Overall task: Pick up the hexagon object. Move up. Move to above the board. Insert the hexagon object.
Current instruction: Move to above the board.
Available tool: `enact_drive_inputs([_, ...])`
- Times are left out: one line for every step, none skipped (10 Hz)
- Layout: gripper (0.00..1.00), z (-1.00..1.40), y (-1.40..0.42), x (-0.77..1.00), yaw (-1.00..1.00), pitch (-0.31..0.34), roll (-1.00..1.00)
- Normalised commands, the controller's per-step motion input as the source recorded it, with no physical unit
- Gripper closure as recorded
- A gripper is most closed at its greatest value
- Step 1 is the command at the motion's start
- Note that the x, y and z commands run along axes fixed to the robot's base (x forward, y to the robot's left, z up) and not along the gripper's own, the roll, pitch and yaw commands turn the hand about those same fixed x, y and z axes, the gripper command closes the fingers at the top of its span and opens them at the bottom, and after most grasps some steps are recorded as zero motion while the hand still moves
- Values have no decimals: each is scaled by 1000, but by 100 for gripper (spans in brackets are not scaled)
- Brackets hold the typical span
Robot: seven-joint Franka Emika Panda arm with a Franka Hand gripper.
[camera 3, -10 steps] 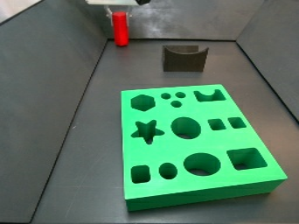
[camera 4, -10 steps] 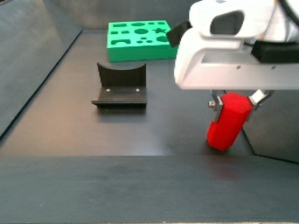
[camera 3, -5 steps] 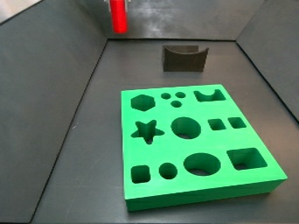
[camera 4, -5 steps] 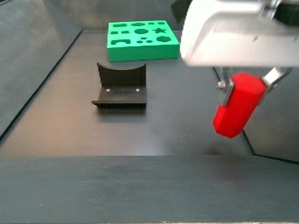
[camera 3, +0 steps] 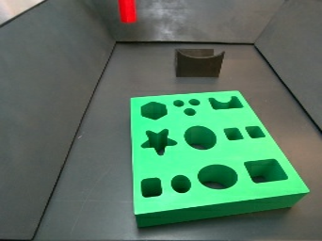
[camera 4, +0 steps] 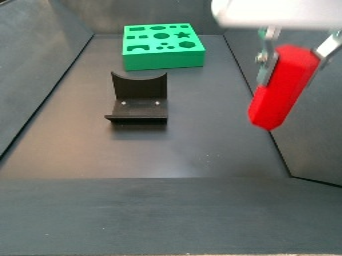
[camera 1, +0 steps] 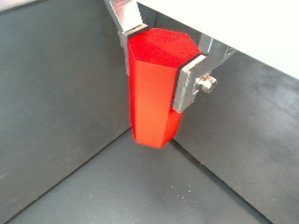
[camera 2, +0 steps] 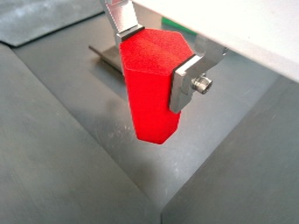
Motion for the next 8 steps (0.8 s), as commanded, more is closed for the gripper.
enact_drive_inputs([100,1000,-113,-37,11,67,118])
enact_drive_inputs([100,1000,-107,-37,23,81,129])
enact_drive_inputs([100,1000,-103,-35,28,89,125])
enact_drive_inputs([100,1000,-95,-32,25,91,105])
enact_drive_inputs([100,1000,-92,-30,24,92,97])
enact_drive_inputs([100,1000,-85,-27,22,95,83])
enact_drive_inputs([100,1000,-80,-25,24,95,83])
enact_drive_inputs([100,1000,-76,-23,24,96,91])
